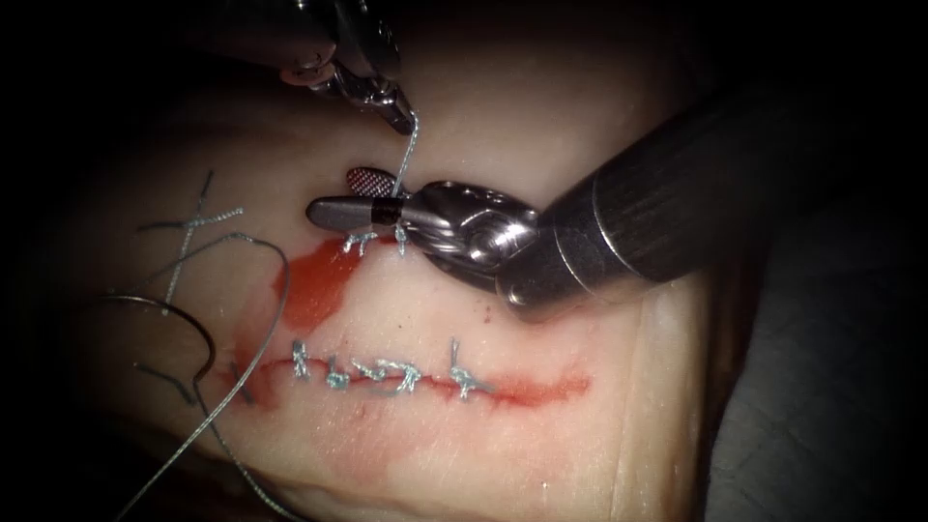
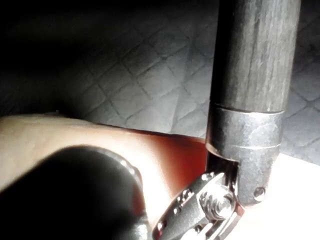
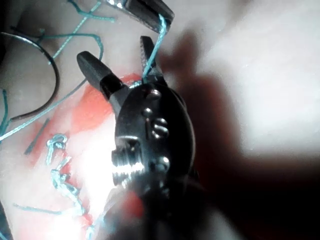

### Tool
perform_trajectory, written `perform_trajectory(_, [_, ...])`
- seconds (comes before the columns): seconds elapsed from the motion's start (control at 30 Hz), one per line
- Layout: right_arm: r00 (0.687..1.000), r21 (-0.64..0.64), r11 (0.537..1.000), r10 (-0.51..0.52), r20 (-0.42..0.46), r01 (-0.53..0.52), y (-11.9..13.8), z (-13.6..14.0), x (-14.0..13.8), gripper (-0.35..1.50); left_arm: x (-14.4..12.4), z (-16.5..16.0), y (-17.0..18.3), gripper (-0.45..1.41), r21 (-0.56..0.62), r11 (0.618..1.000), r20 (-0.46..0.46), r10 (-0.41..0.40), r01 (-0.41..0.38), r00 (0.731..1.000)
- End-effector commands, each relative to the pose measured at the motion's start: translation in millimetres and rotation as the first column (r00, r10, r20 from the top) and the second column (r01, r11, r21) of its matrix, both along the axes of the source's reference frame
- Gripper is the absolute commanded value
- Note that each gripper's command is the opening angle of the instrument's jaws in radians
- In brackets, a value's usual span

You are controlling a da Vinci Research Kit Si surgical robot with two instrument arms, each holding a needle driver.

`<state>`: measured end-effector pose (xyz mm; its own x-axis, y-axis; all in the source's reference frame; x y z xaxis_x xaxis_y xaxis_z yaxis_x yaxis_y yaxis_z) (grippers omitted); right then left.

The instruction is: Wound Closure

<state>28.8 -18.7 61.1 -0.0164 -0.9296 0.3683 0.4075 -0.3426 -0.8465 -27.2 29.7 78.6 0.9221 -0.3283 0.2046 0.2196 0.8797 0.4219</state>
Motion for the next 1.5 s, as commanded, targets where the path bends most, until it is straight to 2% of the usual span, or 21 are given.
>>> perform_trajectory(0.03, [1.0,0.009,1.0,0.01,-0.004,-0.01,0.1,0.3,1.0,0.71,-0.5,0.5,0.4,-0.45,-0.002,1.0,0.0,-0.001,0.001,1.0])
perform_trajectory(0.07, [1.0,0.019,1.0,0.018,-0.003,-0.017,0.2,0.3,1.0,0.66,-0.5,0.5,0.4,-0.45,-0.003,1.0,0.0,-0.001,0.001,1.0])
perform_trajectory(0.1, [1.0,0.035,0.999,0.026,-0.005,-0.026,0.2,0.4,1.1,0.44,-0.5,0.5,0.4,-0.45,-0.003,1.0,0.0,-0.001,0.001,1.0])
perform_trajectory(0.13, [0.999,0.046,0.998,0.031,-0.006,-0.031,0.3,0.4,1.1,0.34,-0.5,0.5,0.3,-0.45,-0.003,1.0,0.0,0.0,0.0,1.0])
perform_trajectory(0.23, [0.999,0.066,0.997,0.05,-0.002,-0.05,0.4,0.4,1.1,0.07,-0.5,0.5,0.3,-0.45,-0.003,1.0,0.0,0.0,0.0,1.0])
perform_trajectory(0.27, [0.999,0.065,0.996,0.053,0.0,-0.053,0.5,0.4,1.1,0.07,-0.5,0.5,0.3,-0.45,-0.003,1.0,0.0,0.0,0.0,1.0])
perform_trajectory(0.37, [0.998,0.065,0.996,0.06,0.004,-0.06,0.7,0.5,1.1,0.19,-0.4,0.5,0.3,-0.45,-0.003,1.0,0.0,0.0,0.0,1.0])
perform_trajectory(0.5, [0.998,0.047,0.997,0.06,0.004,-0.061,0.9,0.4,1.2,0.83,-0.4,0.5,0.3,-0.45,-0.004,1.0,0.001,0.001,-0.001,1.0])
perform_trajectory(0.77, [0.999,-0.012,0.999,0.048,0.003,-0.048,0.9,0.5,1.3,1.08,-0.4,0.5,0.2,-0.45,-0.006,1.0,-0.002,0.002,-0.002,1.0])
perform_trajectory(1.03, [0.997,-0.025,0.997,0.074,0.022,-0.073,0.9,0.8,1.3,1.13,-0.3,0.4,0.1,-0.45,-0.006,1.0,-0.001,0.003,-0.003,1.0])
perform_trajectory(1.23, [0.996,-0.03,0.996,0.079,0.027,-0.079,1.0,1.2,1.3,1.1,-0.4,0.4,0.1,-0.45,-0.006,1.0,-0.001,0.002,-0.002,1.0])
perform_trajectory(1.37, [0.996,-0.031,0.996,0.087,0.032,-0.086,1.1,1.2,1.4,1.03,-0.4,0.4,0.1,-0.45,-0.006,1.0,-0.001,0.003,-0.003,1.0])
perform_trajectory(1.5, [0.996,-0.03,0.996,0.088,0.032,-0.087,1.2,1.1,1.4,0.84,-0.4,0.4,0.1,-0.45,-0.006,1.0,-0.001,0.003,-0.003,1.0])
